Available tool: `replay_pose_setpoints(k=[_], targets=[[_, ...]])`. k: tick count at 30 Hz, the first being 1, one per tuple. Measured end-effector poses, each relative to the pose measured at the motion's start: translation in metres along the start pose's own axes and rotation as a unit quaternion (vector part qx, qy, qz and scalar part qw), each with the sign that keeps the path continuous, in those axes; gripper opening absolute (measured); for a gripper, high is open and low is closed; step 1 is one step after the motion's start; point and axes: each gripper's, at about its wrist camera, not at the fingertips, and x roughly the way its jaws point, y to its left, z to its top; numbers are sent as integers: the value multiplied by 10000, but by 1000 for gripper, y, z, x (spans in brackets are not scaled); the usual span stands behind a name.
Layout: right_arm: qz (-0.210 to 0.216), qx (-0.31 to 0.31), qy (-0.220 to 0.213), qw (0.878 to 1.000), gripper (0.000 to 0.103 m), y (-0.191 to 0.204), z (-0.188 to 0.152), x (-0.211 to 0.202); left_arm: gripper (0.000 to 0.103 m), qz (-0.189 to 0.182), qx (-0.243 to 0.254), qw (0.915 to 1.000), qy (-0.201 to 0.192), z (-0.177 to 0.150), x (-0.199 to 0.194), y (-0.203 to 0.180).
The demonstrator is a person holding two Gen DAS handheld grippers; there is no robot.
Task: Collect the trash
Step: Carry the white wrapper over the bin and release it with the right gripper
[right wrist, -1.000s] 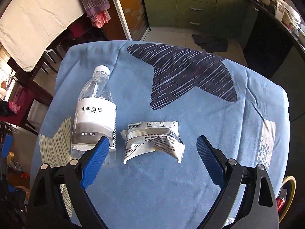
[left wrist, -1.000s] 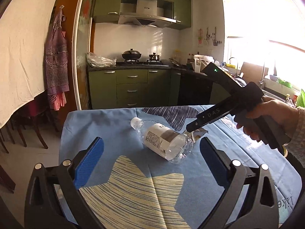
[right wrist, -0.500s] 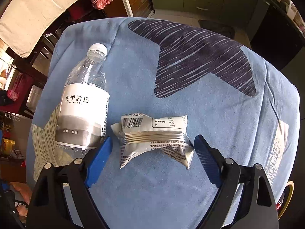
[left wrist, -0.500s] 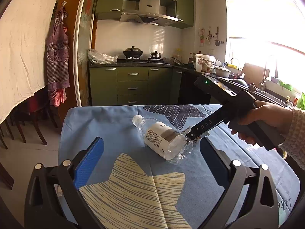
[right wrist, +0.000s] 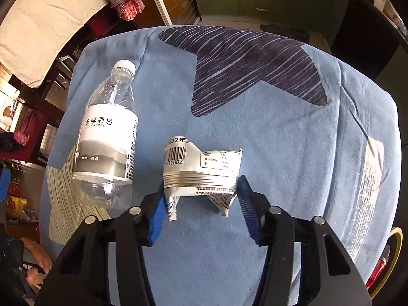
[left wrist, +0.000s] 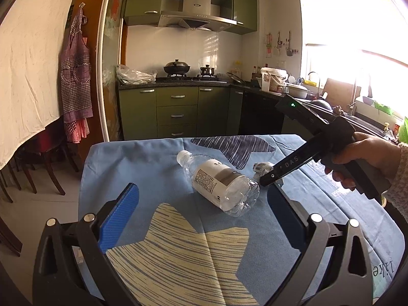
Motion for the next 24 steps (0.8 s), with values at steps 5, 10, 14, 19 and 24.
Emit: replay_pose_setpoints(k=[5, 10, 14, 19, 24], targets=[[228, 212, -178, 9994, 49, -17, -12, -20, 96, 30, 52, 10000, 30, -1, 2, -1], [433, 450, -440, 9971, 49, -43, -37, -56, 96, 71, 144, 9999, 55, -1, 4, -2], [353, 730, -706, 9942, 50, -74, -68, -93, 96, 83, 216, 9997, 84, -2, 6, -5], [-99, 1404, -977, 9852, 52, -148, -125, -148, 96, 107, 309, 9994, 115, -4, 7, -7], [-618, 2212, -1104, 9670, 54, -231, -183, -185, 96, 177, 402, 9989, 144, -6, 10, -10]])
